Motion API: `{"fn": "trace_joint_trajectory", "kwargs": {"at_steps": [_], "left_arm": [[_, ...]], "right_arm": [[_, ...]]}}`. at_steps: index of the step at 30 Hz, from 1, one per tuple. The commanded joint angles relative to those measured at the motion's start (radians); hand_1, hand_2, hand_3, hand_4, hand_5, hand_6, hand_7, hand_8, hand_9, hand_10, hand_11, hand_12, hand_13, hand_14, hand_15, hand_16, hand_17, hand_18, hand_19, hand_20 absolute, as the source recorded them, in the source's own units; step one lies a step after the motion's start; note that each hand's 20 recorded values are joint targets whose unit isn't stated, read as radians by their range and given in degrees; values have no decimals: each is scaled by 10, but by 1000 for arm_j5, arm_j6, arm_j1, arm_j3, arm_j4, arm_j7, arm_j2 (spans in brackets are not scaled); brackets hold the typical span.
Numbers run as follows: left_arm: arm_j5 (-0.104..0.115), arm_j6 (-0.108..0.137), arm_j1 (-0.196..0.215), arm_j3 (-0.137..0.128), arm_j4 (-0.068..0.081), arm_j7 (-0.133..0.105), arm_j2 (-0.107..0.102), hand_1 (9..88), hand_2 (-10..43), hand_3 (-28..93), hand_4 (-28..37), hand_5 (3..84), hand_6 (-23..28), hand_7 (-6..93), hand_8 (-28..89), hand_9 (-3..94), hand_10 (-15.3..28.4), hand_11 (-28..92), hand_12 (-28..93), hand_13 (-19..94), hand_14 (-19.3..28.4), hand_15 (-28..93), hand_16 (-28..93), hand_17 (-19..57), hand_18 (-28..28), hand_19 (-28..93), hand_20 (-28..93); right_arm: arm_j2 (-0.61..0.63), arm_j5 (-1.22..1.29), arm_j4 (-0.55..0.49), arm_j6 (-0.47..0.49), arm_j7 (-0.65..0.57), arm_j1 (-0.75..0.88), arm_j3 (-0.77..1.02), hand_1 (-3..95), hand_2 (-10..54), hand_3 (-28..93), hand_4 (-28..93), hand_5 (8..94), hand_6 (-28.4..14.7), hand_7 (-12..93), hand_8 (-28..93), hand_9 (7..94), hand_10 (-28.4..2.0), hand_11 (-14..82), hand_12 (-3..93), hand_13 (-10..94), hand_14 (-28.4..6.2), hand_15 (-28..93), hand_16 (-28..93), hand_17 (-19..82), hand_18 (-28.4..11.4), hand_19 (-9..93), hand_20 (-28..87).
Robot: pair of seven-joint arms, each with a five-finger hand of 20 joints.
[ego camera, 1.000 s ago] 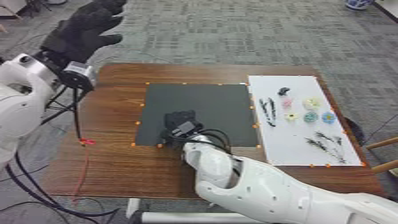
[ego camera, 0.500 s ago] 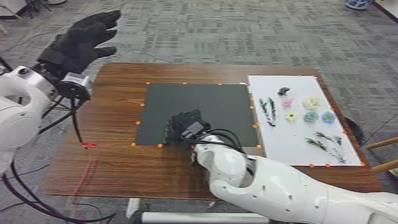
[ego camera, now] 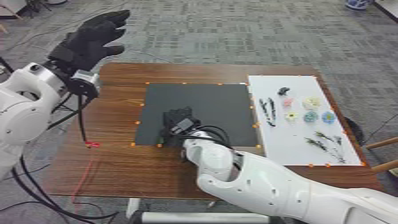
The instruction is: Arrange flowers
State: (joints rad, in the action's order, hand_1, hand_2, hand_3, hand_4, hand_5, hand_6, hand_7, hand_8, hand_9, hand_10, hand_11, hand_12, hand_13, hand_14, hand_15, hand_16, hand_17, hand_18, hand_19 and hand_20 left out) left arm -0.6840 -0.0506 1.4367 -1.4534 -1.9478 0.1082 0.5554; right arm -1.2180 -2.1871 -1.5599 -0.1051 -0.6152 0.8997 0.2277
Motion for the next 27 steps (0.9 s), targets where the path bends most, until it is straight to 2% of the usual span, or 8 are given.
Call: {"fn": "trace_joint_trajectory", "kwargs": {"at_steps": [1,10,13,18,19,22,25,27], "left_arm": [[-5,-13,-24,7,8,6,17,255,-95,661,-283,158,9,183,-94,87,62,68,225,-5,80,217,5,-185,180,339,87],[-8,1,27,-37,-4,-3,15,254,-95,661,-283,158,9,184,-95,87,62,69,225,-6,81,217,6,-185,180,339,86],[-8,12,70,-76,-16,-10,14,254,-95,661,-283,158,9,184,-94,87,63,68,223,-6,81,218,6,-185,180,338,86],[-20,24,167,-156,-40,-12,24,256,-95,660,-283,157,8,184,-94,87,62,69,224,-6,80,218,5,-185,180,338,86],[-41,24,186,-172,-46,-11,31,256,-95,660,-283,157,8,184,-94,86,62,69,224,-6,80,218,5,-185,180,338,86],[-150,34,293,-257,-85,-18,65,255,-95,661,-283,157,8,184,-95,86,62,69,225,-6,80,217,6,-184,178,337,86],[-186,57,455,-385,-143,-28,115,259,-95,661,-283,156,7,185,-94,86,62,68,226,-5,79,216,6,-183,176,334,86],[-194,-3,500,-434,-158,-9,166,263,-95,661,-283,156,7,186,-95,86,62,68,225,-4,79,215,6,-181,175,333,87]], "right_arm": [[-18,8,6,2,-27,23,-2,241,70,932,84,690,-10,331,-61,708,-111,546,845,582,-144,807,501,213,-231,773,496],[9,17,0,8,-50,20,16,249,45,932,27,692,-13,327,-24,714,-107,541,852,592,-145,820,468,222,-230,777,492],[34,75,-30,-13,-66,-5,20,245,36,932,-28,687,-15,325,-13,711,-109,548,848,589,-145,829,444,222,-231,778,491],[87,94,-111,-44,-81,-2,107,192,58,931,-114,687,-13,311,-97,690,-123,634,732,588,-147,832,432,222,-234,779,488],[117,97,-136,-78,-84,2,118,187,60,932,-127,689,-13,311,-129,687,-125,652,693,588,-147,830,434,222,-234,779,487],[220,91,-218,-100,-103,57,212,183,43,922,-152,687,-14,316,-144,678,-128,659,667,581,-148,826,435,220,-235,779,484],[331,84,-282,-139,-104,135,326,197,-12,884,-211,650,-18,333,-142,650,-135,657,645,566,-155,822,425,211,-237,776,484],[421,70,-325,-158,-109,205,411,201,-84,843,-270,630,-20,343,-141,638,-138,653,596,561,-154,834,391,210,-237,779,489]]}}
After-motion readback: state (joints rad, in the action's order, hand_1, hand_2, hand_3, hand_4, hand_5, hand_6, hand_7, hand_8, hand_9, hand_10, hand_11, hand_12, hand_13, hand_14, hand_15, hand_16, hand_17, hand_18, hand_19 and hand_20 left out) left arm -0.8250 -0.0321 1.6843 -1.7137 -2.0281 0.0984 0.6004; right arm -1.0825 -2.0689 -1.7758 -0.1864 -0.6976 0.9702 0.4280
